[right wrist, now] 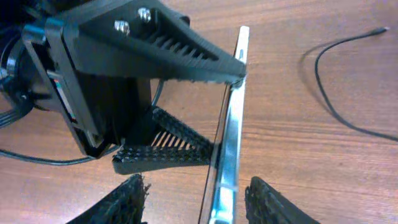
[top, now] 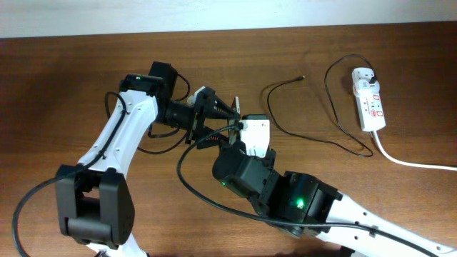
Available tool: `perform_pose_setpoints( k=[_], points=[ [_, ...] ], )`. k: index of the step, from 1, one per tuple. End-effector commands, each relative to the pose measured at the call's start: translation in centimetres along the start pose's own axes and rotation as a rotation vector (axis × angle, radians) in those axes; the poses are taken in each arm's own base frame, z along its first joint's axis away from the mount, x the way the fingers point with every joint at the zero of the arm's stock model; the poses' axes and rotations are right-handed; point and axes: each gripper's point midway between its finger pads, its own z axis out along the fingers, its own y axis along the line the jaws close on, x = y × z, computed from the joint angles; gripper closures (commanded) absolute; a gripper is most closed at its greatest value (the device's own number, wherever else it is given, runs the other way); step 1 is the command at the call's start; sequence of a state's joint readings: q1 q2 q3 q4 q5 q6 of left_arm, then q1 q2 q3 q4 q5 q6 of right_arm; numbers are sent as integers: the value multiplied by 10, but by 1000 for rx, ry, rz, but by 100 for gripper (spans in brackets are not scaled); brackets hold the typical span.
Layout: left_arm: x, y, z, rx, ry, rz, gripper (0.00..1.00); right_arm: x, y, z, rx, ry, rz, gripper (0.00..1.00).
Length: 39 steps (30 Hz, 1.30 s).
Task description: Plug charger to phone and switch on socket
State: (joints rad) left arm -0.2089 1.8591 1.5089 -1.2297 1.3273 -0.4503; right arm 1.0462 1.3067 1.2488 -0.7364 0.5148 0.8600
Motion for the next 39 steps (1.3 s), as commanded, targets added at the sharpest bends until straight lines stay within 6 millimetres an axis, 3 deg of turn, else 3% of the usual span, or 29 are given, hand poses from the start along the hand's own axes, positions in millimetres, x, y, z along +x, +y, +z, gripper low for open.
perform_pose_setpoints(
  k=[1, 3, 6, 8, 14, 23, 28, 32, 36, 39],
  points=[
    [3, -7, -1, 36, 13, 1, 30, 5, 5, 2, -11, 28, -9, 46],
    [3, -7, -1, 36, 13, 0, 29, 8, 5, 6, -7, 38, -14, 48],
    [3, -7, -1, 36, 13, 1, 30, 14, 5, 14, 12, 54, -27, 66],
    [3, -7, -1, 35, 13, 1, 30, 17, 4, 23, 40, 53, -38, 70],
    [3, -7, -1, 35, 13, 1, 30, 3, 12, 25, 20, -12, -5, 72],
    [2, -6, -1, 28, 10, 1, 29, 3, 12, 25, 19, -12, -5, 88],
    [-4, 7, -1, -46, -26, 0, 13, 2, 13, 22, 8, -12, 0, 96],
    [-7, 9, -4, -62, -42, 1, 5, -9, 16, 3, -52, -27, 31, 96],
    [-16, -2, -41, -11, -132, 125, 4, -22, 12, -20, -88, -58, 58, 96],
    [8, -32, -100, 19, -314, 357, 2, -22, -1, -34, -83, -46, 161, 96]
  ],
)
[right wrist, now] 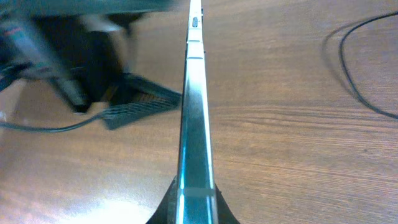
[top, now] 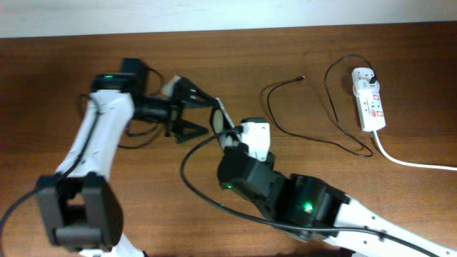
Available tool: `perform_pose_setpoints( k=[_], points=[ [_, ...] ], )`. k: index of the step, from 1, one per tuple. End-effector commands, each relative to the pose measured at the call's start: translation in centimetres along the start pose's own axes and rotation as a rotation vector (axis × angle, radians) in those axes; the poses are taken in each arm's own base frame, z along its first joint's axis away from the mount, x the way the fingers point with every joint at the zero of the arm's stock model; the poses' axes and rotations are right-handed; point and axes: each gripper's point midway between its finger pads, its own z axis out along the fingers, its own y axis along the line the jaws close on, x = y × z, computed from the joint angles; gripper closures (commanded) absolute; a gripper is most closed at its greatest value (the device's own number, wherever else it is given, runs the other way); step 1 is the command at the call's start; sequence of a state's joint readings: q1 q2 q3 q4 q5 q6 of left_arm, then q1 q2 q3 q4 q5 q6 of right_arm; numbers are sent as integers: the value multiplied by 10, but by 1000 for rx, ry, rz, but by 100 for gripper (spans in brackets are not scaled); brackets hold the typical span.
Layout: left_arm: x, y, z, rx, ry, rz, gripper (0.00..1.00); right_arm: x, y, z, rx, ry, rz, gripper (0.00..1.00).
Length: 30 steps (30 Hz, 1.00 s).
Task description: Plug charger to phone and switch on socket
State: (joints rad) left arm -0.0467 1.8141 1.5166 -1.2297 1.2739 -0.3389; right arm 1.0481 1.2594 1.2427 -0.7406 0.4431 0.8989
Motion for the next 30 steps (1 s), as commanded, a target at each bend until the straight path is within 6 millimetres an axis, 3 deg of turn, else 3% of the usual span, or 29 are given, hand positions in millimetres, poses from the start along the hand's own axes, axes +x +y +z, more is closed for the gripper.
perform_pose_setpoints(
  k=[1, 3, 7, 9, 11, 12, 16, 19, 22, 25, 27, 30],
  points=[
    [26, -44, -63, 13, -202, 310, 2, -23, -7, -24, -8, -77, 123, 96],
    [61, -45, -106, -173, -410, 399, 0, -17, -14, -25, 15, -57, 173, 96],
    [148, -36, -159, -596, -826, 565, 1, -15, -16, -24, 18, -38, 203, 96],
    [192, -41, -174, -686, -1008, 671, 1, -23, -24, -17, 13, -12, 256, 96],
    [221, -47, -179, -706, -1122, 749, 1, -44, -44, -6, 14, -2, 298, 96],
    [225, -48, -180, -706, -1135, 761, 1, -52, -50, -3, -6, 11, 306, 96],
    [222, -43, -178, -707, -1125, 750, 1, -58, -82, 14, -27, 101, 334, 96],
    [213, -35, -178, -716, -1113, 728, 1, -37, -96, 41, -77, 202, 372, 96],
    [184, -11, -177, -721, -1089, 653, 1, -11, -91, 64, -189, 243, 375, 96],
    [144, 32, -168, -612, -1087, 378, 1, 2, -71, 75, -385, 245, 351, 96],
    [120, 60, -160, -534, -1083, 188, 1, 21, -77, 82, -384, 286, 437, 96],
    [83, 67, -113, -295, -833, 186, 1, 23, -72, 83, -450, 275, 448, 96]
  ],
)
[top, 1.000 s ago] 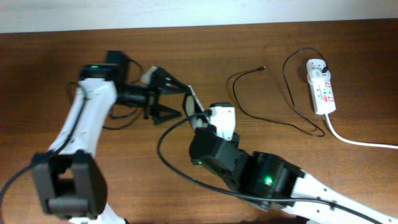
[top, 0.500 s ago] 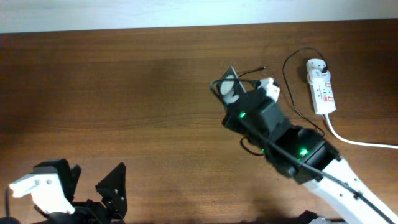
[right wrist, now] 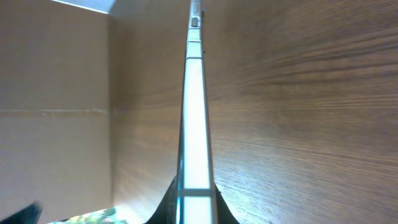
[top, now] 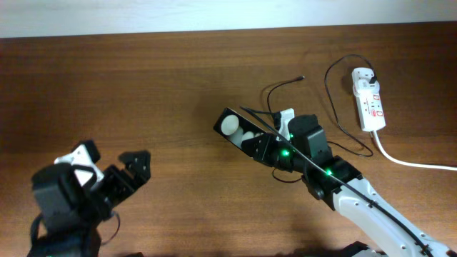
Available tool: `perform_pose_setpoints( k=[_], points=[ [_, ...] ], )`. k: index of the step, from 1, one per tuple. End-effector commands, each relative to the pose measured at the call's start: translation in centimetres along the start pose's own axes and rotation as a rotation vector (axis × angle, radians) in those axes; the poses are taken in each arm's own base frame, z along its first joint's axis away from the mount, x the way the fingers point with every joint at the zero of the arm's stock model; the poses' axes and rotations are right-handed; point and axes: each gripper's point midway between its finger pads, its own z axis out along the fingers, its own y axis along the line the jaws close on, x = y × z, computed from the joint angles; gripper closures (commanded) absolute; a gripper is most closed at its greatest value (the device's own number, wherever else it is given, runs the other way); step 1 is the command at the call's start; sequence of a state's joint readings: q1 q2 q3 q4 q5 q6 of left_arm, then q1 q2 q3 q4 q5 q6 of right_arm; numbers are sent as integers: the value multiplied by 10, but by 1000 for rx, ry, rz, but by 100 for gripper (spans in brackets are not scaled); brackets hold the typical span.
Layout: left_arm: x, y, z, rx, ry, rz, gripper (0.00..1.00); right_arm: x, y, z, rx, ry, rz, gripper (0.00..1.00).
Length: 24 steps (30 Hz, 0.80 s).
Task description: Plug charger to phone and switch on socket
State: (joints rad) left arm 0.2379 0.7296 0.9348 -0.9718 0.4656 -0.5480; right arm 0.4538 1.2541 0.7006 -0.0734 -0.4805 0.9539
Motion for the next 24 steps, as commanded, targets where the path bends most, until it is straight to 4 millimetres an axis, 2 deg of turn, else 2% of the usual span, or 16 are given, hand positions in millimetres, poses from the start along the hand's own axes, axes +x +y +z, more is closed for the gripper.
perform_pose_setpoints(
  k=[1, 2, 4, 6, 8, 11, 13, 19, 22, 24],
  points=[
    [25, -18, 39, 203, 257, -133, 1, -3, 19, -3, -86, -3, 20, 96],
    [30, -16, 52, 210, 341, -187, 1, -6, 30, -4, -131, -6, 7, 96],
    [37, -15, 68, 241, 451, -257, 1, -7, 37, -6, -162, -5, 43, 96],
    [34, -31, 79, 388, 532, -265, 1, -7, 38, -5, -163, 5, 131, 96],
    [36, -37, 87, 435, 575, -263, 1, -7, 38, -5, -163, 13, 242, 96],
    [41, -47, 90, 442, 602, -268, 1, -7, 52, -6, -212, 15, 272, 96],
    [39, -60, 93, 458, 605, -284, 1, 9, 64, -1, -230, 65, 332, 96],
    [51, -68, 106, 358, 633, -383, 1, 36, 89, 4, -279, 118, 289, 96],
    [57, -73, 106, 343, 659, -426, 0, 46, 93, 7, -267, 158, 447, 96],
    [58, -74, 106, 332, 669, -459, 5, 47, 93, 7, -261, 170, 511, 96]
  ],
)
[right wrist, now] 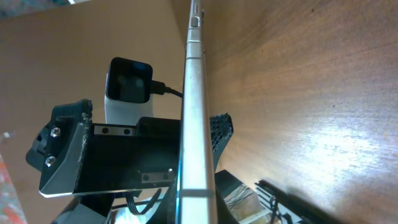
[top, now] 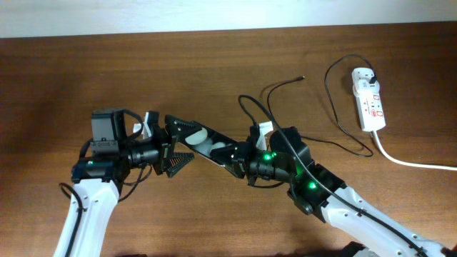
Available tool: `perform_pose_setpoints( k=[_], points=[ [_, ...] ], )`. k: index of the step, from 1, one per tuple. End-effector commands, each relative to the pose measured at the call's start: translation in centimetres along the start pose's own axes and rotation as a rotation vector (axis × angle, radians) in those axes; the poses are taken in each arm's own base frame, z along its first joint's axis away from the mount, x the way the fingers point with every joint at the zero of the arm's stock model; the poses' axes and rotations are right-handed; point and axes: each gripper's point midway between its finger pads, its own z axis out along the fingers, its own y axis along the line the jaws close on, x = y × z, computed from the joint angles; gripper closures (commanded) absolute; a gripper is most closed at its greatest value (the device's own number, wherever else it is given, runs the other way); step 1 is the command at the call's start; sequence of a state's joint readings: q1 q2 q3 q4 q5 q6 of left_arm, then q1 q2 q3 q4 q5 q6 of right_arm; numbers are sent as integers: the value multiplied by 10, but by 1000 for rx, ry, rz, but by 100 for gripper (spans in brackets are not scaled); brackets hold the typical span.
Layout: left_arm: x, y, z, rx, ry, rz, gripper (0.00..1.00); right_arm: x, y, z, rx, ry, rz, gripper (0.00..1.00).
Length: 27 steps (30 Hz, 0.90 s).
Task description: Plug charger to phone and switch on socket
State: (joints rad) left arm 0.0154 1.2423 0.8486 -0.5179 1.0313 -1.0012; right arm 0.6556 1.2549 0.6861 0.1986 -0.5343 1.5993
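A dark phone [top: 207, 146] hangs slanted over the table's middle, with my right gripper [top: 246, 163] shut on its right end. The right wrist view shows the phone [right wrist: 196, 93] edge-on as a silver strip running up the frame. At its left end my left gripper [top: 177, 143] stands open, one finger on each side of the end. The black charger cable [top: 275, 118] lies loose on the table, and its free plug [top: 301, 77] points to the far right. A white power strip [top: 369, 98] lies at the right, with the charger's other end plugged into its top.
From the strip, a white mains cord [top: 414, 163] runs off the right edge. The brown wooden table [top: 214, 64] ends at a pale wall along the far side. Loops of the black cable lie between my right arm and the strip.
My left arm was down at the table's lower left, far from the phone. Its open gripper is now at the phone's left end. The right gripper has brought the phone leftward and lower.
First my left gripper held the phone, with my right fingers open on either side of it. Then the right gripper was shut on the phone and the left one stood back, open. The left arm then sat at the lower left, and now flanks the phone again.
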Motion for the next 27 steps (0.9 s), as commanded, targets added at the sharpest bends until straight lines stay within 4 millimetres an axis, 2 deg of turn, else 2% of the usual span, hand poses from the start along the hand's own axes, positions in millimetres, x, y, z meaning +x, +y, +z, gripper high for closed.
perform_pose_setpoints(
  k=[1, 5, 8, 10, 15, 17, 22, 24, 27],
  points=[
    [-1, 0, 1, -5, -6, -54, 7, 2, 11, -1, -31, -4, 140, 96],
    [-1, 0, 1, -5, -6, -98, 16, 0, 11, -1, -33, -18, 222, 96],
    [-3, 1, 1, -11, -16, -106, 21, -2, 11, 0, -33, -29, 222, 96],
    [-6, 4, 3, -29, -38, -130, 28, -1, 11, 0, -32, -28, 223, 96],
    [11, 10, 26, -109, -38, -255, 38, -5, 10, 0, -32, -45, 243, 96],
    [12, 10, 27, -110, -39, -300, 49, -6, 10, 0, -33, -51, 243, 96],
    [2, 15, 26, -126, -103, -368, 64, -6, 10, 0, -33, -50, 243, 96],
    [1, 14, 26, -123, -109, -388, 72, 2, 9, 3, -28, -33, 297, 96],
    [-2, 11, 26, -113, -122, -370, 78, 12, 7, 8, -21, -29, 318, 96]
  ],
)
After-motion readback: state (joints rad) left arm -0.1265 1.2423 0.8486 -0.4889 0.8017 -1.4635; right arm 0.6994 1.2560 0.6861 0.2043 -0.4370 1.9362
